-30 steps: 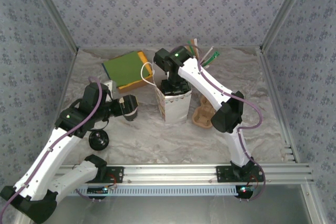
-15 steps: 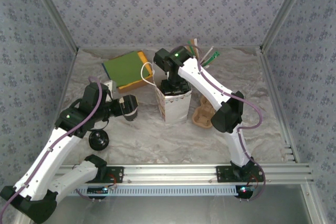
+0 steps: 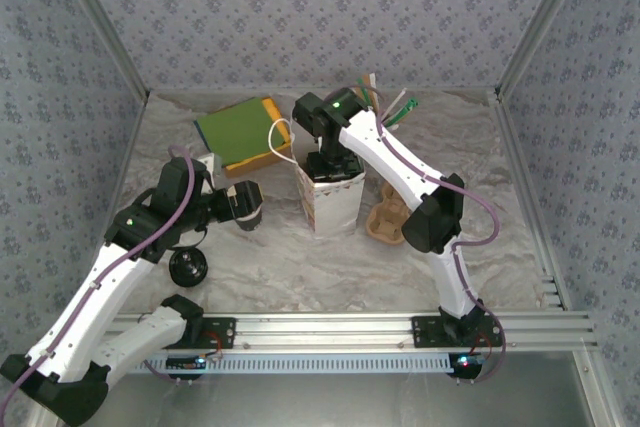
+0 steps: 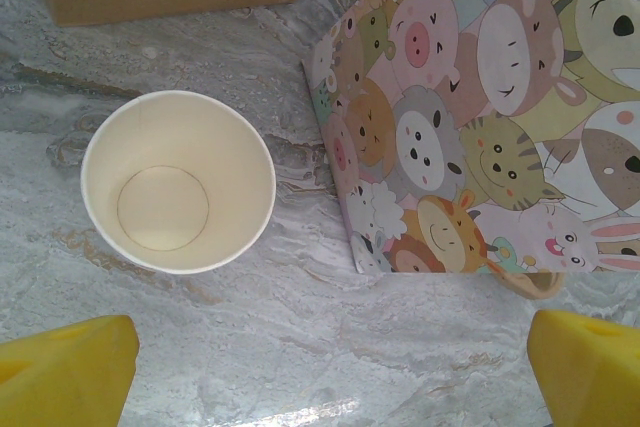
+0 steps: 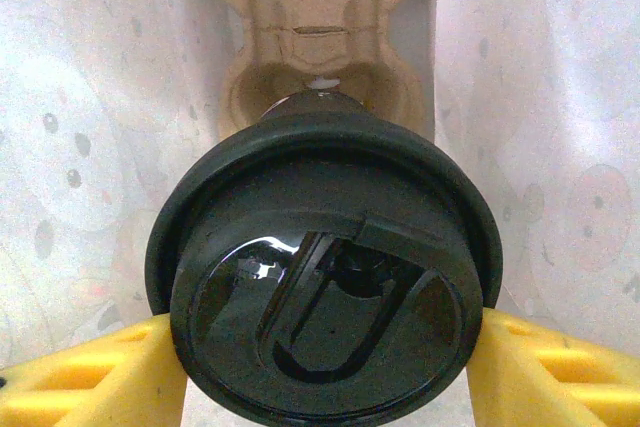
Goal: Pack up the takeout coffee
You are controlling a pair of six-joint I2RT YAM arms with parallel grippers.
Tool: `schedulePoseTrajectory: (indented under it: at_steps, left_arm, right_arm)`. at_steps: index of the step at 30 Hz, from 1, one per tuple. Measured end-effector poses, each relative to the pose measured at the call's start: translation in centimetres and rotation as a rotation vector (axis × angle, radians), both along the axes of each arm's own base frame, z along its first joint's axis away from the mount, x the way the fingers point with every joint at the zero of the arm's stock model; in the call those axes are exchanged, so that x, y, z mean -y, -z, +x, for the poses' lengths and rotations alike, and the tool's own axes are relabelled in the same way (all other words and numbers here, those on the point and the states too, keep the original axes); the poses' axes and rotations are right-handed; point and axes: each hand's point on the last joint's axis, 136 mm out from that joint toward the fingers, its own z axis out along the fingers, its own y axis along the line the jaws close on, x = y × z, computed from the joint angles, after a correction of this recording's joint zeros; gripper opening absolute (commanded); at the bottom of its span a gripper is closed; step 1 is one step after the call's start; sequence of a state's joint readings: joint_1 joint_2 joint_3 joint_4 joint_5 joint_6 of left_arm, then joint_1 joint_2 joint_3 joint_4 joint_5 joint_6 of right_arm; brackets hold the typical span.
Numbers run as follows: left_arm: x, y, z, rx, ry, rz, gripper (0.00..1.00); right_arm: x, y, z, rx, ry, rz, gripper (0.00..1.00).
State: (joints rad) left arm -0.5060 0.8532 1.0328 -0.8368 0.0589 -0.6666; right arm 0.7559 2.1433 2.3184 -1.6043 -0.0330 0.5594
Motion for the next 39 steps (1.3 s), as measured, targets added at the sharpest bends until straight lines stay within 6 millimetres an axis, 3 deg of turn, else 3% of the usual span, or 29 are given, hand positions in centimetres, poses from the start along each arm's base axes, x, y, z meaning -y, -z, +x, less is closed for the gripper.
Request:
schedulePoseTrajectory:
  at_steps: [39]
  left_arm:
    - [0.1,0.3,0.0,-0.006,0.003,0.0,1.0]
  right_arm:
    - [0.9,1.1,-0.5,-0.036,0.006,-0.038,0.68]
